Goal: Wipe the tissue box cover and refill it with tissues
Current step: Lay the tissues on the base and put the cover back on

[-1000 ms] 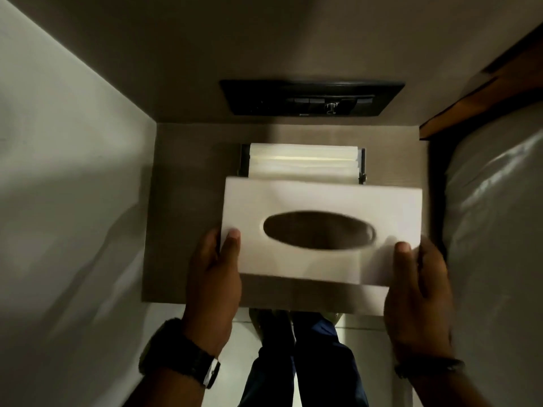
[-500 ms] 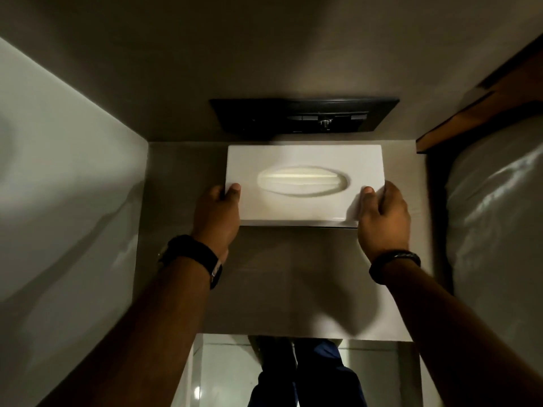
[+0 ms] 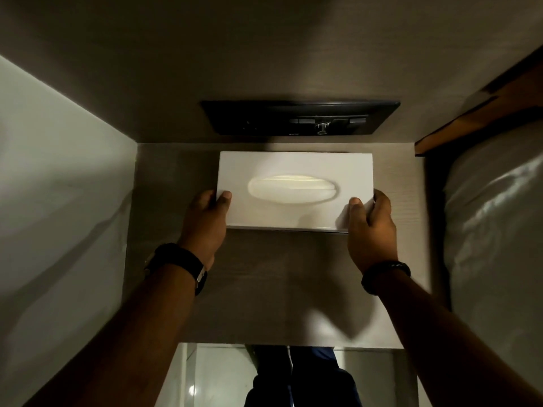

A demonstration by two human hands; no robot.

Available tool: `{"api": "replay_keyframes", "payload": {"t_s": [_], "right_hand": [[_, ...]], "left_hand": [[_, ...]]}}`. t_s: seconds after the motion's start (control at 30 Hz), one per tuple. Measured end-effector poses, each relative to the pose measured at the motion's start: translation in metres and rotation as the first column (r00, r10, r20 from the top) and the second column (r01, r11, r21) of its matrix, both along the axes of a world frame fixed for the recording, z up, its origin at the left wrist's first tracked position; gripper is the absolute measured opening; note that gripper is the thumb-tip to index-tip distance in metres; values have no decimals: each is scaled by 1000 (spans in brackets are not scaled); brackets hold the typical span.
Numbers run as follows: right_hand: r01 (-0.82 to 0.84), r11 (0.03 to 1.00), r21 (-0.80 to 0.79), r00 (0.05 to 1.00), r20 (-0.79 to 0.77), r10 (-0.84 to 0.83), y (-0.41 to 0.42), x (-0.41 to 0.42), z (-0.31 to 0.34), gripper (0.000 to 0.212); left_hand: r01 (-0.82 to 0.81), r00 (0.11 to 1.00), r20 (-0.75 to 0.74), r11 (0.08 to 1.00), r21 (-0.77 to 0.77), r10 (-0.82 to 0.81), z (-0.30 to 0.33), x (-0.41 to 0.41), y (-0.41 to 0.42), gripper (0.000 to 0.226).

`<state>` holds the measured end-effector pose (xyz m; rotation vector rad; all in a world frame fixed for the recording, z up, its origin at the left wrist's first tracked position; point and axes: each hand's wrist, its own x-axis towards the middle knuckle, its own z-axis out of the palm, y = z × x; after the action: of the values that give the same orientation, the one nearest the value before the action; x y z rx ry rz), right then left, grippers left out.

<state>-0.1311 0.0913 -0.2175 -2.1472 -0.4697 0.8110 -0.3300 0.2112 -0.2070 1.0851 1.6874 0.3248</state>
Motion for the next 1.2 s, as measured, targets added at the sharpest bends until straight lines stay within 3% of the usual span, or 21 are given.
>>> {"api": "replay_keyframes", "payload": {"t_s": [0.27,0.43,0.63,0.8,0.87,1.0,1.1,1.2], "right_hand": [[-91,983,-158,990,92,106,-10,-4,-16,22],[-138,976,-167,988,40,146,-10,-1,-15,38],[-150,976,-156,988,-51,144,-8,3,-13,40],[-200,963,-181,976,-121,180,-4,3,-4,47],[-160,975,-157,985,-88,147,-8,0,4,45],[87,995,-55,995,-43,-90,-35,-3,35,51],[200,980,-21,978,-54,-201,-69,6,71,53],[274,962,10,960,-59,-273,-100,16,112,52]], "left_hand": [[38,999,-9,999,38,-37,-10,-1,2,23],[46,999,-8,997,55,-45,-16,-3,2,17],[61,998,-27,995,78,-59,-22,-4,1,14],[80,995,-54,997,7,-80,-16,-16,-12,30],[121,988,-100,993,3,-120,-11,-22,-18,42],[156,978,-151,985,72,-144,8,-25,-5,70],[266,953,-209,939,216,-222,31,-11,-15,69],[298,954,-124,905,304,-272,59,18,-63,62]]}}
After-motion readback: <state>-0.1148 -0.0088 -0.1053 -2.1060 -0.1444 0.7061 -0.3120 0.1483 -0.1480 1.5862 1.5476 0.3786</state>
